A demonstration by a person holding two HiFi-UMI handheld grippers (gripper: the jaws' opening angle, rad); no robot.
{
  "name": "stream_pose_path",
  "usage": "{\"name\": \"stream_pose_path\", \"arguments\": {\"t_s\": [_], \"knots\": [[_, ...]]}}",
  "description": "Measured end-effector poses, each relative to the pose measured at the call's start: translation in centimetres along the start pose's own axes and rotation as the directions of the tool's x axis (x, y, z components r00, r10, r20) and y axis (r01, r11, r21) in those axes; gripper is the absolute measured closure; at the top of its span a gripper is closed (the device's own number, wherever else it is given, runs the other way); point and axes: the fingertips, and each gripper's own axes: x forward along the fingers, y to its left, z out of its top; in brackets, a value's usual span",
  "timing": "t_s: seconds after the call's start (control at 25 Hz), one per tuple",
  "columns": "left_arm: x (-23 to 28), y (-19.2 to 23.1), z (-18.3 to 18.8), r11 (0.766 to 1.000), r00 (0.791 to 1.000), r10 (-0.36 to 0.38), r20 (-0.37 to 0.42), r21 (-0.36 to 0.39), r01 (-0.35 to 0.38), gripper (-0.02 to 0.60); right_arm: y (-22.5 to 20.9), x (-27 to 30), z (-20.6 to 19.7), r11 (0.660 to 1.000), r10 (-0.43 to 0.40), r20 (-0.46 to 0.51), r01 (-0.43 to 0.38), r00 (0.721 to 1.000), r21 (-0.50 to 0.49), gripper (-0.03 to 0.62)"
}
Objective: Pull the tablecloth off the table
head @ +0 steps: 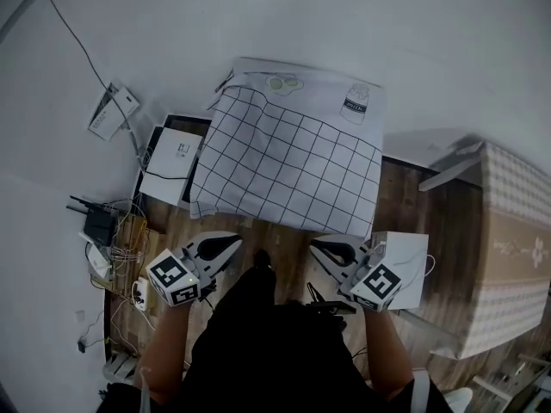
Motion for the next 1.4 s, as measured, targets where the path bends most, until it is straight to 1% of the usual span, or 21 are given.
{"name": "stream_pose_path", "arguments": {"t_s": [0.2,0.32,0.44,0.6,0.72,0.84,0.96,1.12,1.2,1.24,1.32,1.4], "knots": [[0.8,4.5,2.6,0.999,0.999,-0.039,-0.01,0.034,0.039,0.574,-3.5,4.1,0.8,0.999,-0.038,-0.021,0.038,0.999,0.008,0.574],[1.4,7.3,2.6,0.996,0.997,-0.07,-0.026,0.053,0.072,0.574,-5.3,6.7,1.6,0.998,-0.063,-0.038,0.063,0.997,0.0,0.574],[2.2,9.7,2.7,0.992,0.993,-0.117,-0.026,0.047,0.118,0.574,-7.0,8.4,2.2,0.995,-0.101,-0.055,0.101,0.993,-0.007,0.574],[3.8,12.2,3.3,0.988,0.989,-0.141,-0.049,0.049,0.143,0.574,-8.7,8.5,2.3,0.988,-0.155,-0.08,0.155,0.985,-0.007,0.574],[5.6,13.2,3.4,0.985,0.985,-0.157,-0.068,0.055,0.161,0.574,-10.0,7.8,2.5,0.982,-0.186,-0.076,0.187,0.98,0.002,0.574],[7.3,14.0,3.4,0.983,0.981,-0.169,-0.092,0.057,0.174,0.574,-11.8,7.1,1.7,0.977,-0.21,-0.096,0.212,0.973,0.02,0.574],[9.2,14.8,3.6,0.986,0.981,-0.153,-0.12,0.054,0.16,0.574,-13.7,7.3,1.7,0.982,-0.186,-0.078,0.189,0.979,0.028,0.574],[11.1,15.5,4.5,0.989,0.98,-0.12,-0.158,0.07,0.133,0.574,-16.4,7.7,3.0,0.987,-0.154,-0.048,0.156,0.987,0.032,0.574],[11.9,15.9,5.3,0.989,0.977,-0.091,-0.192,0.1,0.112,0.574,-17.8,7.6,3.3,0.99,-0.135,-0.022,0.136,0.991,0.035,0.574],[12.3,16.1,5.6,0.987,0.977,-0.086,-0.195,0.12,0.111,0.574,-18.5,7.5,3.4,0.992,-0.125,-0.017,0.125,0.992,0.03,0.574],[13.2,16.4,6.2,0.984,0.977,-0.071,-0.199,0.145,0.101,0.574,-20.0,7.3,3.6,0.993,-0.114,-0.02,0.114,0.993,0.015,0.572],[14.1,16.6,6.8,0.983,0.974,-0.043,-0.222,0.164,0.081,0.574,-21.3,6.9,3.7,0.994,-0.112,-0.022,0.112,0.993,0.002,0.572]]}}
